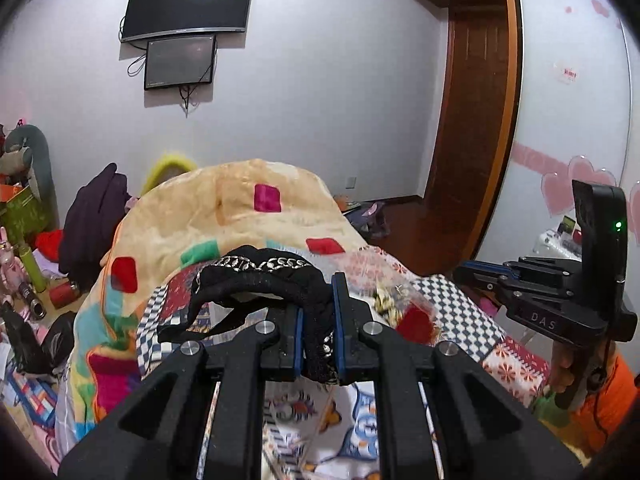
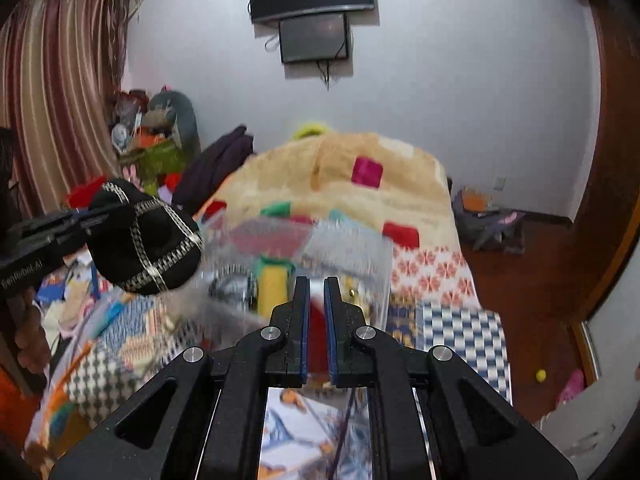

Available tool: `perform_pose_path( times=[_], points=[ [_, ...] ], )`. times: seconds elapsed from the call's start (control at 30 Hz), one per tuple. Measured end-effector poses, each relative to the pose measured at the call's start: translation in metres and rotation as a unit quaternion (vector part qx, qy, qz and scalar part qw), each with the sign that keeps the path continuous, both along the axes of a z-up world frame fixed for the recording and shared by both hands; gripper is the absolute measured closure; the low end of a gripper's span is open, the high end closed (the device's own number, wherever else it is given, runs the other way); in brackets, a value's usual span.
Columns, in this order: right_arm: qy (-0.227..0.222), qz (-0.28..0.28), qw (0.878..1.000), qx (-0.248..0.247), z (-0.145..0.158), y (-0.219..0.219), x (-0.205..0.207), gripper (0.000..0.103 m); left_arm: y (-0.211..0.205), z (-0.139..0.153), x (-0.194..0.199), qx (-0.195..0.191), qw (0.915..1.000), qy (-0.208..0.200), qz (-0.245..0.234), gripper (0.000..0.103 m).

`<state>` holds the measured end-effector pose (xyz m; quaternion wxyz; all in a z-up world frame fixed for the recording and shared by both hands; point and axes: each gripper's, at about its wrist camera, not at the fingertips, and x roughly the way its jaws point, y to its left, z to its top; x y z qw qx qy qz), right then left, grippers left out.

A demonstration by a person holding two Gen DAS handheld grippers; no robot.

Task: Organize soft objects
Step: 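Lower the black bag into the clear box with the left tool while the right tool carries the red pouch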

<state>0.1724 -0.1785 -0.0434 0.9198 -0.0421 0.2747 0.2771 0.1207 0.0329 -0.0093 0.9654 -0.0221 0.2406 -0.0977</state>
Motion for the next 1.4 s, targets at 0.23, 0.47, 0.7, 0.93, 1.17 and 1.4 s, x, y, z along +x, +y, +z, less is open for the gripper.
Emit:
perform_pose_path(
  times=[0.23, 0.47, 0.7, 0.93, 1.17, 1.4],
  points=[
    [0.005, 0.013, 1.000, -0.008, -0.006, 0.016, 0.019, 0.096, 0.001, -0.016, 0.038, -0.009, 0.9997, 0.022, -0.009, 0.092],
    [0.074, 0.002, 0.995, -0.064, -0.057, -0.001, 0.021, 0.055, 0.008, -0.058, 0.070, -0.037, 0.9963, 0.076, -0.013, 0.092],
    [0.135, -0.009, 0.989, -0.054, -0.091, -0.017, 0.037, 0.043, 0.006, -0.084, 0.080, -0.038, 0.9919, 0.121, -0.006, 0.092],
    [0.159, 0.010, 0.985, -0.063, -0.106, -0.004, 0.039, 0.050, 0.007, -0.087, 0.077, -0.029, 0.9897, 0.140, -0.001, 0.083],
    [0.142, 0.027, 0.987, -0.067, -0.100, 0.000, 0.024, 0.080, 0.011, -0.084, 0.070, -0.035, 0.9886, 0.147, 0.004, 0.067],
    [0.092, 0.062, 0.992, -0.053, -0.067, 0.008, -0.003, 0.084, 0.013, -0.076, 0.057, -0.029, 0.9900, 0.138, 0.002, 0.047]
  ],
)
